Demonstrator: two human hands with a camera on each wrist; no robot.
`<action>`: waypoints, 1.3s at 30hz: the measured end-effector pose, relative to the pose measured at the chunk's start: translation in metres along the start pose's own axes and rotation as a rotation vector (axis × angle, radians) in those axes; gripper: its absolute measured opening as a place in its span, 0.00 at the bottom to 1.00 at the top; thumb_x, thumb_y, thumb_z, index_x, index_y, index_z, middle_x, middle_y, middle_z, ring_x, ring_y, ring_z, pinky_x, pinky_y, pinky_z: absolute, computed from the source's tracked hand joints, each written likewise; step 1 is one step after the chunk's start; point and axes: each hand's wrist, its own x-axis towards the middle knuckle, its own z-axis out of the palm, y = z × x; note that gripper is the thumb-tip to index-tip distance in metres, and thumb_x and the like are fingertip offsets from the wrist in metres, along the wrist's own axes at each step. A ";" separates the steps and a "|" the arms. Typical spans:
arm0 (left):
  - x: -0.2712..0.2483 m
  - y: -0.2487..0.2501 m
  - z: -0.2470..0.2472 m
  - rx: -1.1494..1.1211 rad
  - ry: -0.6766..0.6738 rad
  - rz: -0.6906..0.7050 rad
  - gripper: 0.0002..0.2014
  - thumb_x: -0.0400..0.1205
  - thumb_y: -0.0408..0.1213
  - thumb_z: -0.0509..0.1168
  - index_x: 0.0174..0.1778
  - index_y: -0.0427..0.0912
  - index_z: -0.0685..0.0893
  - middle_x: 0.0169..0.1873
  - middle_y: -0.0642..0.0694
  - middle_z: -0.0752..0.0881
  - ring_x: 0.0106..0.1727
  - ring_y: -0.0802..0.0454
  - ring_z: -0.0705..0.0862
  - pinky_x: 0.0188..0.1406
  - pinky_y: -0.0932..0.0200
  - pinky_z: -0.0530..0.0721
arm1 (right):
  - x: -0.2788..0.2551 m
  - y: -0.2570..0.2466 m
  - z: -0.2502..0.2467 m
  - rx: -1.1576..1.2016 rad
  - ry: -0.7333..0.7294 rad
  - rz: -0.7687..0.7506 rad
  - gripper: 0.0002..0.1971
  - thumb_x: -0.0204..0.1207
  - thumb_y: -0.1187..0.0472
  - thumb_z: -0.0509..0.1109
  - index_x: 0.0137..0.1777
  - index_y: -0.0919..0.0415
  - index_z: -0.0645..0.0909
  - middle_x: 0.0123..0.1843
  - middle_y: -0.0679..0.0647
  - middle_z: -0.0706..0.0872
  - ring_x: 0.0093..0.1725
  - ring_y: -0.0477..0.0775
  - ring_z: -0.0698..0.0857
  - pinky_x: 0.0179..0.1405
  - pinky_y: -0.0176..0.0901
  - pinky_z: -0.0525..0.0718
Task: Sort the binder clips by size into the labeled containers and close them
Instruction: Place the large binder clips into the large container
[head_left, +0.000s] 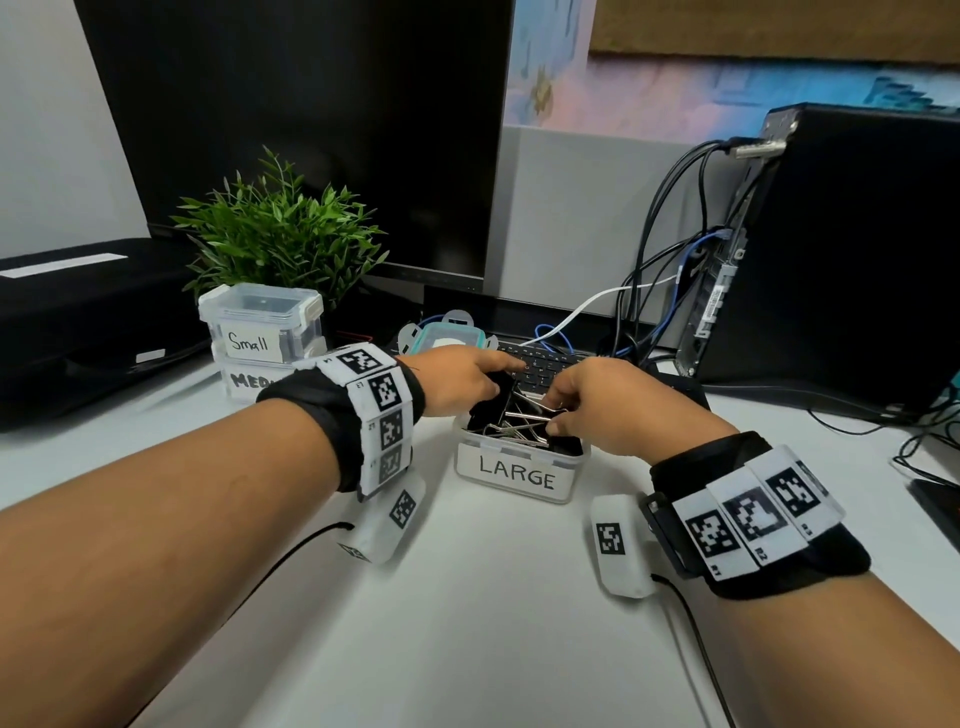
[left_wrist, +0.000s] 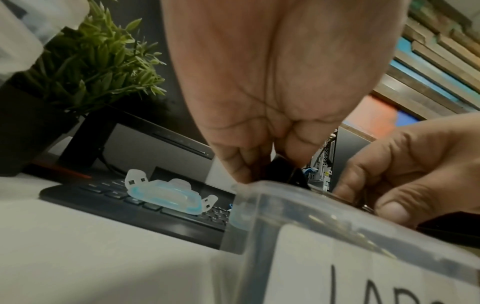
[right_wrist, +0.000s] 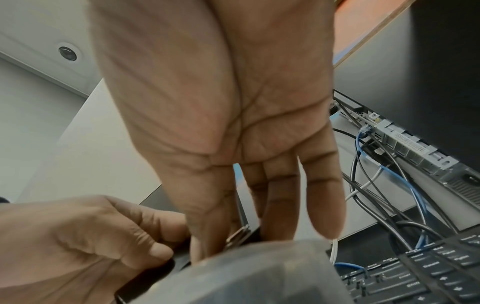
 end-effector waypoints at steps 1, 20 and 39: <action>0.000 0.000 0.000 0.011 0.004 0.000 0.23 0.85 0.32 0.56 0.77 0.55 0.69 0.72 0.49 0.75 0.70 0.54 0.73 0.66 0.66 0.67 | 0.000 -0.001 -0.001 -0.004 -0.003 -0.001 0.15 0.77 0.56 0.71 0.64 0.51 0.83 0.58 0.52 0.84 0.57 0.52 0.81 0.52 0.40 0.77; -0.001 0.022 0.001 0.368 -0.006 0.051 0.20 0.83 0.38 0.62 0.72 0.55 0.75 0.62 0.51 0.83 0.61 0.52 0.80 0.54 0.62 0.75 | 0.000 0.002 0.000 0.048 -0.031 -0.002 0.12 0.73 0.55 0.76 0.56 0.54 0.88 0.49 0.51 0.89 0.47 0.50 0.84 0.49 0.40 0.81; 0.001 -0.022 0.000 -0.440 0.115 -0.100 0.18 0.88 0.29 0.51 0.74 0.43 0.71 0.60 0.34 0.81 0.62 0.44 0.82 0.63 0.50 0.79 | -0.002 0.005 0.000 -0.013 -0.035 -0.006 0.28 0.76 0.54 0.72 0.76 0.52 0.71 0.70 0.54 0.79 0.68 0.56 0.78 0.62 0.44 0.75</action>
